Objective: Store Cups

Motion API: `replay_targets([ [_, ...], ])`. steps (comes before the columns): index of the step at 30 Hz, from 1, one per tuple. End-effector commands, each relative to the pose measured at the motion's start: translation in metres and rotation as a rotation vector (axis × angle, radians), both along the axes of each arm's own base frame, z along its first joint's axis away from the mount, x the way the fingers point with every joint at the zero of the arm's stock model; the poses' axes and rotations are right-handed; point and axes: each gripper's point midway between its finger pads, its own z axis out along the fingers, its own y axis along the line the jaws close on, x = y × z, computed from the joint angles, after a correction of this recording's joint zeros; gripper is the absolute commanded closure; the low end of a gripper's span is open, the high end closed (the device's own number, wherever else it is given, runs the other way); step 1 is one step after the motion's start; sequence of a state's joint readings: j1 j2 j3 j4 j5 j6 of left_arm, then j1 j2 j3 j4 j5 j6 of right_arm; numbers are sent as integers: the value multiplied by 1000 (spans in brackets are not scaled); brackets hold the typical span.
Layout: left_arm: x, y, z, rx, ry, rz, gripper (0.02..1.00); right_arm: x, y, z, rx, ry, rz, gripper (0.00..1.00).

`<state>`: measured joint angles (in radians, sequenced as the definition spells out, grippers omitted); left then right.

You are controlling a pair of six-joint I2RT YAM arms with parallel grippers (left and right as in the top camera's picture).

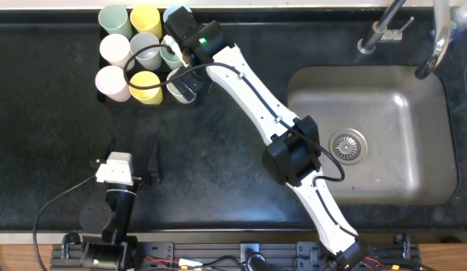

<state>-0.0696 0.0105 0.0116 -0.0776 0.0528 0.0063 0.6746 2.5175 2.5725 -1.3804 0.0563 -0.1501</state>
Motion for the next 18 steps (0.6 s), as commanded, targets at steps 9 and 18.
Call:
replay_targets([
  [9, 0, 0, 0, 2, -6, -4, 23, 29, -12, 74, 56, -201, -151, 3],
  [18, 0, 0, 0, 2, -6, -4, 20, 3, -86, 168, 17, -285, -264, 3],
])
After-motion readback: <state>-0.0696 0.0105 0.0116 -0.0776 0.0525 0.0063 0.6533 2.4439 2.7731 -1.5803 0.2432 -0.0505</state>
